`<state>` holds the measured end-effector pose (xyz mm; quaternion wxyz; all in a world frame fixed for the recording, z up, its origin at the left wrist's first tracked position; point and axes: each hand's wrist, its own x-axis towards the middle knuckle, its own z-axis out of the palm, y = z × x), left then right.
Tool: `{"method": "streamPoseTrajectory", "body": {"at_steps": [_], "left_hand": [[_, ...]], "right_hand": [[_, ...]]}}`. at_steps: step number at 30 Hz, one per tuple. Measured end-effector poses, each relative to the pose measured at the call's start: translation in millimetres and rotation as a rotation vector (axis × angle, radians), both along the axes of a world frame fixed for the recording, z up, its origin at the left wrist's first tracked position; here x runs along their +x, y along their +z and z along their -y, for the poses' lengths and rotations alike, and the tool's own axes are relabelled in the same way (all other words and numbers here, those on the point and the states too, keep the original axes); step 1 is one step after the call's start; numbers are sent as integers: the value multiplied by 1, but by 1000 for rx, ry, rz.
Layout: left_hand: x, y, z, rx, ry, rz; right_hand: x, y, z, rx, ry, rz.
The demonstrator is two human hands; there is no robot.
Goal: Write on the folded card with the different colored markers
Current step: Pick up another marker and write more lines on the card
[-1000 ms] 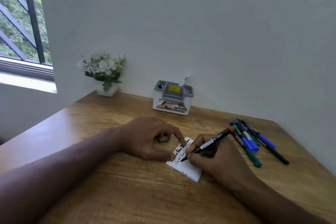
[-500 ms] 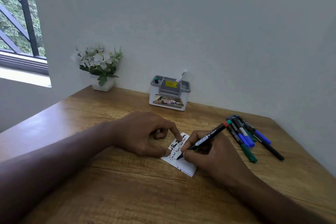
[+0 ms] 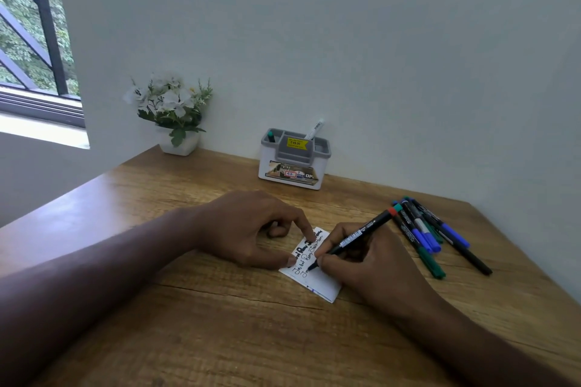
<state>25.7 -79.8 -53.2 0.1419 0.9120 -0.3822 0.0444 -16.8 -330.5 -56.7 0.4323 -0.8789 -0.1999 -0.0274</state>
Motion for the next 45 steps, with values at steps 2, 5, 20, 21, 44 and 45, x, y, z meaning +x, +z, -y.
{"method": "streamPoseTrajectory", "body": {"at_steps": [2,5,20,21,44,45], "left_hand": [[0,0,0,6,10,3],[0,0,0,5,12,-3],[0,0,1,6,20,-6],[0,-1,1,7,17,-3],[1,-1,1,6,4,-27],[2,-1,1,11,5,-32]], "right_hand": [[0,0,0,3,-5,4],[-1,0,1,5,-2,8],[1,-1,2,5,-5,8],[1,-1,3,10,0,17],[2,0,3,64,-69,17],[3,1,4,63,-76,20]]}}
